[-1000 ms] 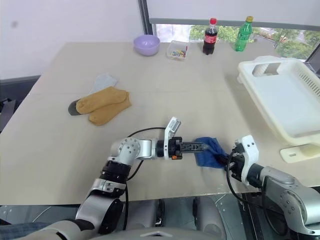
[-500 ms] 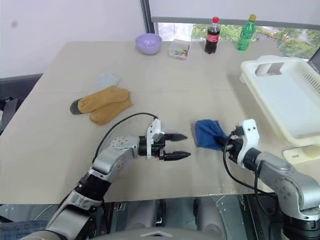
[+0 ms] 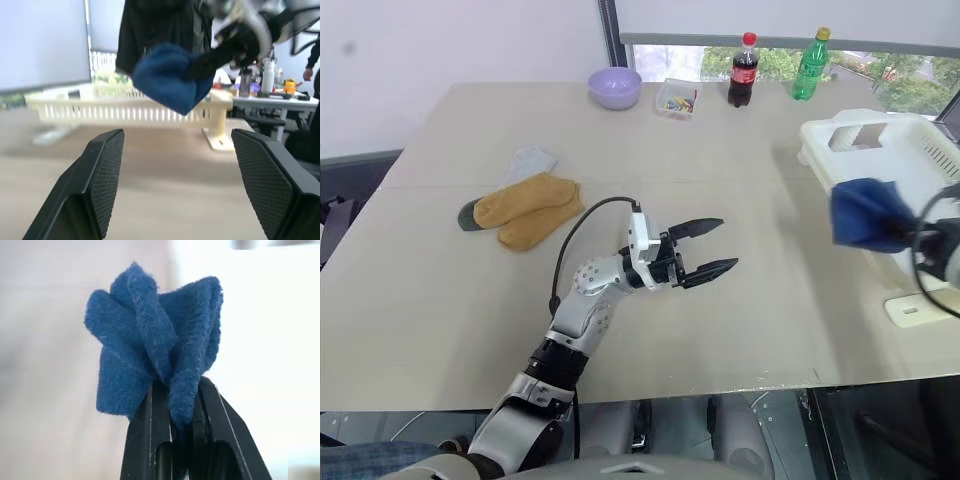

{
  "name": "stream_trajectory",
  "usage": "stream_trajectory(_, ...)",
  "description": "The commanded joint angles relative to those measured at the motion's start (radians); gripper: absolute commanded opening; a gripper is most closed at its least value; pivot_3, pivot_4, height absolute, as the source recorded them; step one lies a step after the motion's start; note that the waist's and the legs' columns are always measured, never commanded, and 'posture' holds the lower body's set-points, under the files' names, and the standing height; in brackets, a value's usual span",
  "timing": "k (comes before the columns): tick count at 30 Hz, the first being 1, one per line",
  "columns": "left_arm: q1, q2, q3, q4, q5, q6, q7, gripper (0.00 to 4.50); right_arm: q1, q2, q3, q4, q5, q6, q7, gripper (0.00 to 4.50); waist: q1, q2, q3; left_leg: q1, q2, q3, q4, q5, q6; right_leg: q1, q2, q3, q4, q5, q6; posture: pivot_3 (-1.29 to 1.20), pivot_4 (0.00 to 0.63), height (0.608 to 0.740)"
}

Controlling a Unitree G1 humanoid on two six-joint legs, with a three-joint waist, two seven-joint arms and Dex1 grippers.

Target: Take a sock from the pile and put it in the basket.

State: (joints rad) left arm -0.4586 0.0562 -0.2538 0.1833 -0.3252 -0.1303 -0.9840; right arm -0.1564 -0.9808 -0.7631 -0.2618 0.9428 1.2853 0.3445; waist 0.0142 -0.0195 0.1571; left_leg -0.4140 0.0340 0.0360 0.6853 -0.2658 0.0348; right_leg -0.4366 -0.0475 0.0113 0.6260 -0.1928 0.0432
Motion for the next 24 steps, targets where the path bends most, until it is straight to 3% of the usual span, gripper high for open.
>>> stream_trajectory(1,-0.015,-0.021,-0.007,0.005,0.012,-0.046,0.001,3.67,-0.037,-0.014,-0.013,0.150,-0.078,-0.102,0.031,1.07,-0.001,0.000,0.000,0.000,0.000,0.001,0.000,0.000,0.000,0.000,0.000,0.001,0.000,0.000,0.000,0.00,0.150,0.740)
stream_trajectory(6,-0.023,-0.025,-0.019,0.036,0.039,-0.087,-0.007,3.67,-0.080,-0.020,0.056,0.249,-0.160,-0.175,0.046,3.63,-0.003,0.003,-0.001,0.002,0.000,0.004,0.000,0.000,0.000,0.000,0.001,0.004,0.000,0.001,0.002,0.00,0.150,0.740)
stream_trajectory(7,-0.023,-0.025,-0.021,0.044,0.046,-0.098,-0.008,3.67,-0.084,-0.022,0.069,0.263,-0.189,-0.201,0.039,4.35,-0.003,0.003,-0.002,0.002,0.000,0.004,0.000,0.000,0.000,0.000,0.001,0.004,0.000,0.001,0.002,0.00,0.150,0.740)
stream_trajectory(13,-0.015,-0.026,-0.023,0.058,0.057,-0.127,0.001,3.67,-0.068,-0.066,0.116,0.260,-0.363,-0.417,0.073,4.35,-0.001,0.005,-0.002,0.001,0.000,0.005,0.000,0.000,0.000,-0.002,0.001,0.005,0.000,0.001,0.003,0.00,0.150,0.740)
stream_trajectory(18,-0.005,0.004,0.006,0.043,0.069,-0.088,0.048,3.67,-0.016,-0.015,0.101,0.055,-0.328,-0.509,0.193,4.35,-0.004,0.005,-0.002,0.001,0.001,0.006,0.000,0.000,0.000,-0.002,0.002,0.006,0.000,0.002,0.007,0.00,0.150,0.740)
stream_trajectory(21,0.014,0.058,0.030,0.019,0.071,-0.023,0.077,3.67,0.075,0.099,0.116,-0.142,-0.258,-0.593,0.277,4.35,-0.002,0.005,-0.002,0.001,0.004,0.004,0.000,0.000,0.000,-0.001,0.005,0.005,0.000,0.001,0.009,0.00,0.150,0.740)
stream_trajectory(24,0.088,0.162,0.070,-0.046,0.076,0.093,0.111,3.67,0.256,0.331,0.206,-0.345,-0.200,-0.663,0.261,4.35,-0.003,0.005,-0.003,0.001,0.005,0.000,-0.001,0.000,0.000,-0.001,0.007,0.003,0.000,0.001,0.009,0.00,0.150,0.740)
